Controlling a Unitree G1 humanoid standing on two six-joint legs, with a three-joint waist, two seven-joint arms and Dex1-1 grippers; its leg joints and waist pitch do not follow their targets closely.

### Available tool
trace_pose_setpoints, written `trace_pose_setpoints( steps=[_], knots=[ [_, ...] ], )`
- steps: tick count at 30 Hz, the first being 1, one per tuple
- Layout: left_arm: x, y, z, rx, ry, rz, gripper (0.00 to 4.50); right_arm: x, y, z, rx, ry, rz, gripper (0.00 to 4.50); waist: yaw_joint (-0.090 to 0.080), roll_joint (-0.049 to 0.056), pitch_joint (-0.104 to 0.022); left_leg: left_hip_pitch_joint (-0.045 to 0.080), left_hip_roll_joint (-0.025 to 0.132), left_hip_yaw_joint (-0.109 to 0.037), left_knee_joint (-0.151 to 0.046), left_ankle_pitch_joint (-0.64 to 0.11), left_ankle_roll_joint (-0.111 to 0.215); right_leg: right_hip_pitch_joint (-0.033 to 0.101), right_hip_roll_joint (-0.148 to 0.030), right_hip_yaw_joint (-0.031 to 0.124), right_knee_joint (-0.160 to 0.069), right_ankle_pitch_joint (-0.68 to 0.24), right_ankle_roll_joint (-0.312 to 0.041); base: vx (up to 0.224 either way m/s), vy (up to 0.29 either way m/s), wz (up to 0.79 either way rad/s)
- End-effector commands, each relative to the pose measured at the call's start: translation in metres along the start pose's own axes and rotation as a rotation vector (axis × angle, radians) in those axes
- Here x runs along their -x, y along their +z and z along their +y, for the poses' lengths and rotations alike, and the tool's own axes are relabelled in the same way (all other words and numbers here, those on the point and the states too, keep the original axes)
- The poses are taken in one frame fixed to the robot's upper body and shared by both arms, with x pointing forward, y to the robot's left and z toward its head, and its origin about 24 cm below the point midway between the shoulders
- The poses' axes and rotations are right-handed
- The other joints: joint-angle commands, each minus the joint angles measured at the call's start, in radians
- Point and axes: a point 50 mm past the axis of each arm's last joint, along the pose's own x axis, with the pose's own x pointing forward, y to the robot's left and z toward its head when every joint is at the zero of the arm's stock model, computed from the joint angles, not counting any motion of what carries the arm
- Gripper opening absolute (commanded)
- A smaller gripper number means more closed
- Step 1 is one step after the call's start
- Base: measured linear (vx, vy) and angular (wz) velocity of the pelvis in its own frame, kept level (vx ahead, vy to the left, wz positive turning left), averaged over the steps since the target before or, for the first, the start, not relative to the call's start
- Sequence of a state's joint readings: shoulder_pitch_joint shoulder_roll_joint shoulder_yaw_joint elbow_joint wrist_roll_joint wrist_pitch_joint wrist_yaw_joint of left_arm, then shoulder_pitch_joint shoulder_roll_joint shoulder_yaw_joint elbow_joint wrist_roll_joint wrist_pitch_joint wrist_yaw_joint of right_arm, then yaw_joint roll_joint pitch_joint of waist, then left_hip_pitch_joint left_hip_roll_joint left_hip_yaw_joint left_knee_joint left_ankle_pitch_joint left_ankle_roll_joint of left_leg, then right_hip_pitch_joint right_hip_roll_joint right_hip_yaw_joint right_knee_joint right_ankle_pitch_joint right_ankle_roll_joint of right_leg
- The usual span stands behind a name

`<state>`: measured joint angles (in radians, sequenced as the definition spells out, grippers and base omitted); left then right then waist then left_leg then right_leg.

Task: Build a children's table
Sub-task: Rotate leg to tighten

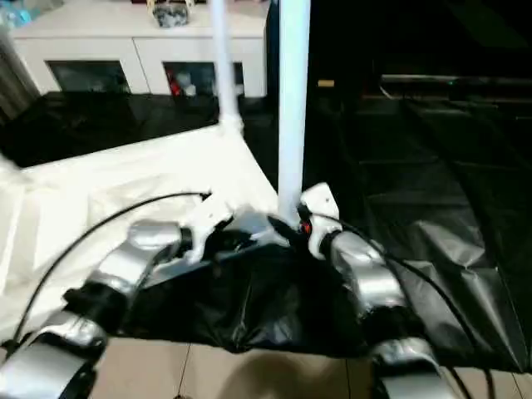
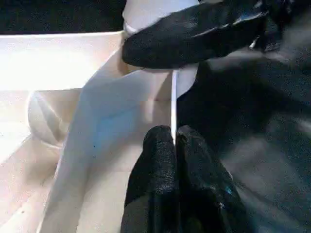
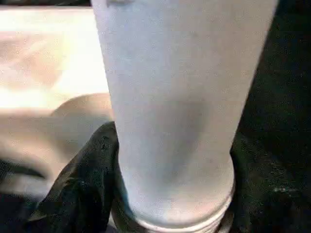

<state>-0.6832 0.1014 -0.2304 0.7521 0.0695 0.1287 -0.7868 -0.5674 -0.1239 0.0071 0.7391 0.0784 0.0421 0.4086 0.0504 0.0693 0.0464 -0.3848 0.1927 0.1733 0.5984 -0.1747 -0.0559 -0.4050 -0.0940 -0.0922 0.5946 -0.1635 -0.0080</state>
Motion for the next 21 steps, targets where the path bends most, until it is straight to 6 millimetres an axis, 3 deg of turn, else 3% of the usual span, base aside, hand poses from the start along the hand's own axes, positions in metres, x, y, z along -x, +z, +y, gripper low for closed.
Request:
trace_pose_setpoints(
  steps=[1, 3, 4, 5, 7, 9, 12, 17, 21],
  knots=[
    [-0.012, 0.032, -0.005, -0.021, 0.025, -0.125, 0.0, -0.007, -0.021, 0.018, -0.054, -0.005, 0.098, 2.72, -0.003, -0.017, -0.071, 0.013, 0.028, -0.008, -0.07, -0.201, 0.048, 0.052, -0.053, 0.043, -0.072, -0.241, -0.218, 0.0, 0.0, 0.0],
    [-0.015, 0.034, -0.006, -0.016, 0.029, -0.132, 0.0, -0.009, -0.02, 0.023, -0.048, 0.006, 0.091, 2.72, 0.002, -0.017, -0.074, 0.01, 0.027, -0.006, -0.066, -0.176, 0.071, 0.057, -0.055, 0.042, -0.067, -0.189, -0.227, 0.0, 0.0, 0.0],
    [-0.017, 0.036, -0.008, -0.02, 0.028, -0.142, 0.0, -0.012, -0.015, 0.027, -0.026, 0.022, 0.063, 3.28, 0.004, -0.018, -0.074, 0.009, 0.027, -0.005, -0.065, -0.169, 0.082, 0.056, -0.055, 0.042, -0.067, -0.175, -0.23, 0.0, 0.0, 0.0],
    [-0.018, 0.037, -0.01, -0.022, 0.02, -0.148, 0.0, -0.013, -0.013, 0.029, -0.03, 0.043, 0.046, 3.42, 0.005, -0.017, -0.073, 0.009, 0.027, -0.005, -0.065, -0.173, 0.089, 0.057, -0.057, 0.042, -0.068, -0.179, -0.233, 0.0, 0.0, 0.0],
    [-0.017, 0.036, -0.011, -0.031, 0.003, -0.153, 0.0, -0.012, -0.009, 0.028, -0.068, 0.069, 0.016, 3.42, 0.005, -0.018, -0.07, 0.01, 0.028, -0.004, -0.067, -0.194, 0.095, 0.058, -0.056, 0.041, -0.072, -0.212, -0.228, 0.0, 0.0, 0.0],
    [-0.014, 0.033, -0.011, -0.039, -0.02, -0.16, 0.0, -0.01, -0.007, 0.024, -0.061, 0.091, -0.001, 3.77, 0.005, -0.019, -0.07, 0.01, 0.029, -0.005, -0.068, -0.199, 0.091, 0.057, -0.056, 0.041, -0.073, -0.226, -0.223, 0.0, 0.0, 0.0],
    [-0.008, 0.029, -0.01, -0.047, -0.051, -0.162, 0.0, -0.006, -0.005, 0.017, -0.019, 0.11, -0.013, 4.04, 0.006, -0.019, -0.073, 0.009, 0.03, -0.006, -0.067, -0.183, 0.099, 0.059, -0.056, 0.041, -0.067, -0.191, -0.232, 0.0, 0.0, 0.0],
    [0.008, 0.016, -0.009, -0.071, -0.152, -0.137, 0.0, 0.009, -0.003, 0.004, 0.061, 0.249, -0.012, 4.04, 0.011, -0.019, -0.071, 0.007, 0.032, -0.003, -0.064, -0.175, 0.124, 0.059, -0.056, 0.041, -0.066, -0.181, -0.246, 0.0, 0.0, 0.0],
    [0.022, 0.008, -0.006, -0.088, -0.216, -0.108, 0.0, 0.025, -0.003, 0.0, 0.134, 0.423, 0.007, 4.04, 0.016, -0.018, -0.066, 0.011, 0.036, -0.003, -0.069, -0.235, 0.102, 0.056, -0.054, 0.041, -0.073, -0.262, -0.226, 0.0, 0.0, 0.0]
  ],
)
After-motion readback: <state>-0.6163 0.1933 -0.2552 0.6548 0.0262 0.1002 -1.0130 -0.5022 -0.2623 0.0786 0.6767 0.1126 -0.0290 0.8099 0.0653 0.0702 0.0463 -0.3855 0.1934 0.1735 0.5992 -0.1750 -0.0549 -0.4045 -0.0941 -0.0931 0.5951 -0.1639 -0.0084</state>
